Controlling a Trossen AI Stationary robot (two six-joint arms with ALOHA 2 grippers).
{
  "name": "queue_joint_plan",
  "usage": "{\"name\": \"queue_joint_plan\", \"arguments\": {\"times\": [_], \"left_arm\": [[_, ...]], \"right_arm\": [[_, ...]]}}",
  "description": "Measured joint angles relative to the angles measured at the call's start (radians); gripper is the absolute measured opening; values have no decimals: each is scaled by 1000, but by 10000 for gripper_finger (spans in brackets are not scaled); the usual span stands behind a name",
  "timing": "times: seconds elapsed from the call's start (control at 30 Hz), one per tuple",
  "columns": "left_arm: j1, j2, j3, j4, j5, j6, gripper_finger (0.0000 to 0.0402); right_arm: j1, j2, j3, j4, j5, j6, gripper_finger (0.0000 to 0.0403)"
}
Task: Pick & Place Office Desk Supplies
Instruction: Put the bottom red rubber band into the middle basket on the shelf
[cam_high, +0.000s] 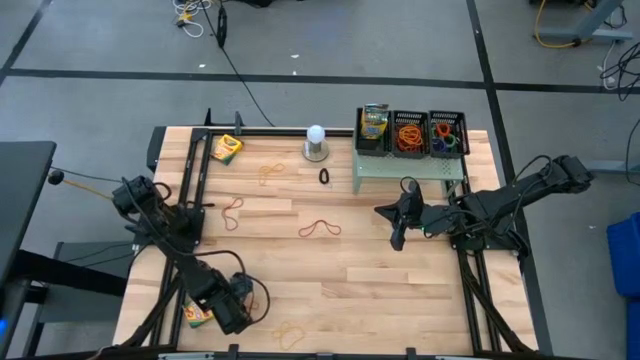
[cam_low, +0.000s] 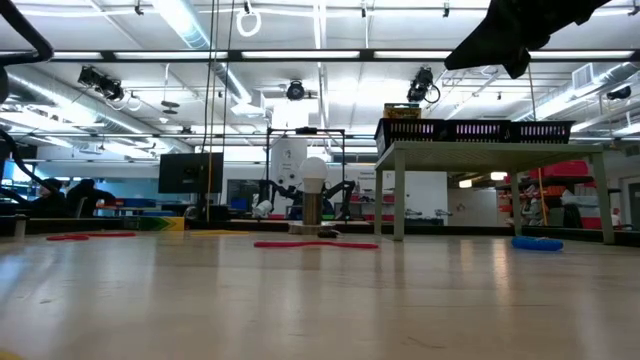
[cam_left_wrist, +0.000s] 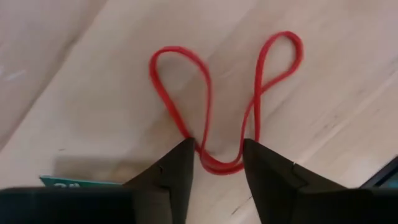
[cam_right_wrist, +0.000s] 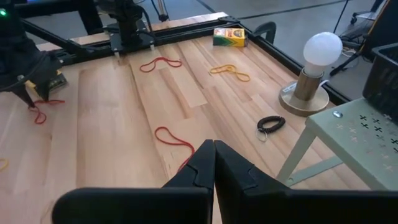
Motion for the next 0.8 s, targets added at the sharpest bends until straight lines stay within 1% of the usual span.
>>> {"name": "queue_joint_plan", "arguments": {"times": [0.13, 0.3, 0.4, 0.5, 0.67, 0.8], "left_arm": [[-1, 7, -1, -14, -8, -19, 101], [-1, 3, 0, -42, -16, 17, 17], [-1, -28, -1, -67, -55, 23, 7], [-1, -90, -8, -113, -149, 49, 5], [-1, -231, -5, -127, -350, 108, 4], [43, -333, -3, -148, -498, 181, 3]], "right_arm": [[0, 0, 0, 0, 14, 17, 7], [0, 0, 0, 7, 50, 29, 7], [-1, 0, 0, 8, 59, 35, 7], [-1, 0, 0, 8, 60, 36, 7], [-7, 0, 0, 8, 62, 39, 7], [-7, 0, 0, 8, 62, 56, 7]]}}
